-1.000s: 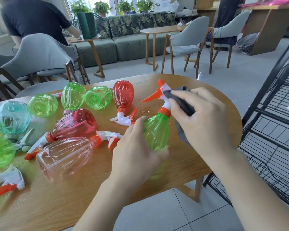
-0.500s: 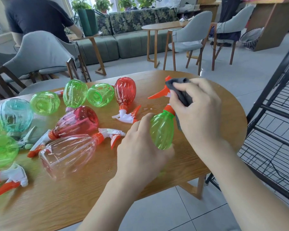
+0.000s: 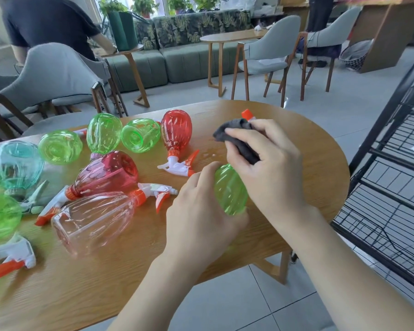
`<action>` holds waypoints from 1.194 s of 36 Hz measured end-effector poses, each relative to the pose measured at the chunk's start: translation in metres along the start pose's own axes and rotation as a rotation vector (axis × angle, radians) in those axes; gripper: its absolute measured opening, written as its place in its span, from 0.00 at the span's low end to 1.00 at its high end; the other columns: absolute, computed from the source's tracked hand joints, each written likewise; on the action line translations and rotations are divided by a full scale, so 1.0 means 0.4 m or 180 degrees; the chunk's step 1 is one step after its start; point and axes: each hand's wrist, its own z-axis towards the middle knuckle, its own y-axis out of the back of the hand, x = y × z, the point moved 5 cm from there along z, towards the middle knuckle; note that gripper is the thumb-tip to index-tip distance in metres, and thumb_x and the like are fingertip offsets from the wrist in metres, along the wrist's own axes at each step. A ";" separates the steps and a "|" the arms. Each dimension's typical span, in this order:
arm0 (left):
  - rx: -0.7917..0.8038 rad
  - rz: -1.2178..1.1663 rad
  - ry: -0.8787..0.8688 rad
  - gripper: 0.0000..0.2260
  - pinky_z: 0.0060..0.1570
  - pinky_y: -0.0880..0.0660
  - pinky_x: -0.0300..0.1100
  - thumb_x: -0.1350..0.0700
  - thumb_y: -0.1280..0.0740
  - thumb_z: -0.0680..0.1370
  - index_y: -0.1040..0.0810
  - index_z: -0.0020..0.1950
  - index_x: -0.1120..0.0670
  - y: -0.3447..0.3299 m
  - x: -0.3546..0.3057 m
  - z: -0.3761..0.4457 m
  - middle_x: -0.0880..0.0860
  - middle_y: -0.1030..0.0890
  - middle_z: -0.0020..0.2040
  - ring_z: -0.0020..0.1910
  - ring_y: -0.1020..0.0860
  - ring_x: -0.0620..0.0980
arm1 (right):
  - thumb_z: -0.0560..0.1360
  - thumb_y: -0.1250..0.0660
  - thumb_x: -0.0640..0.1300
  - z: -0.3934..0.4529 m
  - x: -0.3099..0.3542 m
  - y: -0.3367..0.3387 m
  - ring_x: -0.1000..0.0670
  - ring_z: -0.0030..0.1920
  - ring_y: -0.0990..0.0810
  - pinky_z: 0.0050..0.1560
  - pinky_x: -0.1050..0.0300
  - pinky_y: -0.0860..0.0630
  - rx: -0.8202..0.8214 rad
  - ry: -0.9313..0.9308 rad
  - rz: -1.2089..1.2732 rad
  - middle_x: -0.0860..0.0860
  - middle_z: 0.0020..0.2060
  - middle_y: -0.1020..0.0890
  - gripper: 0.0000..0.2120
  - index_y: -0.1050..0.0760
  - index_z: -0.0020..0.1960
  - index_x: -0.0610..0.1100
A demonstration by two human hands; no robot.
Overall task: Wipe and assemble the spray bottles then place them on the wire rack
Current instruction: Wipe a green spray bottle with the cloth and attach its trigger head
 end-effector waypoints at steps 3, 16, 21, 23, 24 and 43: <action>-0.0057 -0.0090 0.0077 0.40 0.52 0.23 0.45 0.40 0.23 0.65 0.34 0.75 0.40 0.002 0.005 0.002 0.41 0.22 0.63 0.61 0.23 0.45 | 0.77 0.26 0.39 0.007 0.005 0.026 0.47 0.49 0.17 0.53 0.59 0.20 -0.0235 0.0033 0.0134 0.42 0.50 0.17 0.07 0.14 0.54 0.38; 0.0005 -0.0159 0.0169 0.41 0.56 0.24 0.47 0.37 0.27 0.63 0.33 0.75 0.42 0.014 0.012 0.009 0.44 0.20 0.62 0.60 0.21 0.47 | 0.77 0.28 0.40 0.001 -0.030 -0.001 0.45 0.49 0.18 0.50 0.52 0.19 0.0230 -0.0138 0.0078 0.46 0.51 0.17 0.09 0.14 0.56 0.41; 0.0024 -0.0104 0.0216 0.41 0.53 0.26 0.44 0.39 0.23 0.64 0.33 0.75 0.41 0.013 0.012 0.009 0.42 0.21 0.62 0.60 0.22 0.47 | 0.76 0.28 0.40 0.004 -0.068 0.019 0.52 0.47 0.21 0.49 0.75 0.30 0.0011 -0.0597 -0.0052 0.45 0.50 0.18 0.08 0.15 0.55 0.41; 0.0014 -0.0142 0.0227 0.41 0.53 0.26 0.44 0.39 0.22 0.65 0.33 0.75 0.41 0.014 0.016 0.011 0.42 0.21 0.62 0.60 0.22 0.46 | 0.75 0.27 0.40 0.000 -0.068 0.017 0.52 0.44 0.21 0.47 0.74 0.29 0.0028 -0.0616 -0.0029 0.45 0.48 0.18 0.08 0.15 0.53 0.41; 0.0023 -0.0178 0.0243 0.41 0.53 0.27 0.43 0.40 0.22 0.65 0.33 0.75 0.41 0.014 0.019 0.011 0.42 0.21 0.62 0.60 0.22 0.46 | 0.75 0.26 0.40 -0.004 -0.062 0.013 0.51 0.43 0.20 0.46 0.71 0.28 0.0090 -0.0556 0.0013 0.45 0.47 0.18 0.07 0.14 0.53 0.41; 0.0031 -0.0317 0.0267 0.40 0.50 0.33 0.39 0.42 0.21 0.66 0.33 0.75 0.42 0.018 0.023 0.011 0.44 0.20 0.61 0.60 0.23 0.45 | 0.73 0.25 0.38 -0.018 -0.030 0.003 0.51 0.44 0.19 0.46 0.61 0.23 0.0315 -0.0604 0.0521 0.47 0.46 0.18 0.06 0.15 0.50 0.41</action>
